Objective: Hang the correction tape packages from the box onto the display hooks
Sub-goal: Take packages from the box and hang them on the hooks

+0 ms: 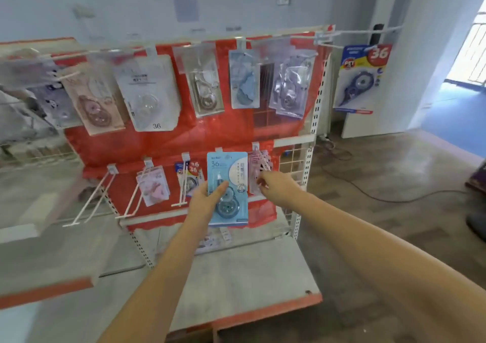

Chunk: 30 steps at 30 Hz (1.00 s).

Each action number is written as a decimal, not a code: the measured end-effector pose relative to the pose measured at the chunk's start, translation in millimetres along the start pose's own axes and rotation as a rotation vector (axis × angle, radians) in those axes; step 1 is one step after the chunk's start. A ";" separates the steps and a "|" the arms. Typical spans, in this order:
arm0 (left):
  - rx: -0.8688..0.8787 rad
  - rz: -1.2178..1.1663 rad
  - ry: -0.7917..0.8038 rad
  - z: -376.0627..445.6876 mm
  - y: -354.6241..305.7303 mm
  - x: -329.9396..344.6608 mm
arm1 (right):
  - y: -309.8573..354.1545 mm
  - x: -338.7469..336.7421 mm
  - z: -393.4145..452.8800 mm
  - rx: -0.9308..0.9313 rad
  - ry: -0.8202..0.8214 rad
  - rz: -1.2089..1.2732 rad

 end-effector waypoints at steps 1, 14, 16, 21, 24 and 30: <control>-0.009 0.019 0.000 -11.8 8.4 2.7 | -3.4 5.2 -15.3 0.009 0.010 0.008; -0.299 0.055 -0.092 -70.0 141.7 -10.5 | -64.1 121.1 -86.5 0.129 0.202 0.019; -0.335 0.070 -0.095 -61.4 162.2 -14.4 | -73.9 143.2 -81.7 0.141 0.230 0.002; -0.275 0.053 -0.079 -0.2 184.1 -24.7 | -92.8 177.4 -42.8 0.118 0.219 -0.055; -0.234 0.015 -0.045 28.8 180.0 -22.0 | -95.6 196.2 -25.3 0.137 0.220 -0.007; -0.170 0.019 -0.039 66.0 183.9 -19.1 | -94.5 229.6 -8.4 0.183 0.235 0.088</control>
Point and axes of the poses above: each hand's wrist, its own z-axis towards the middle knuckle, its own x-axis out of the palm, y = z × x, the point moved 9 cm from there along z, towards the middle knuckle, and after that the axes turned 1 degree about z, right-handed, at the moved point
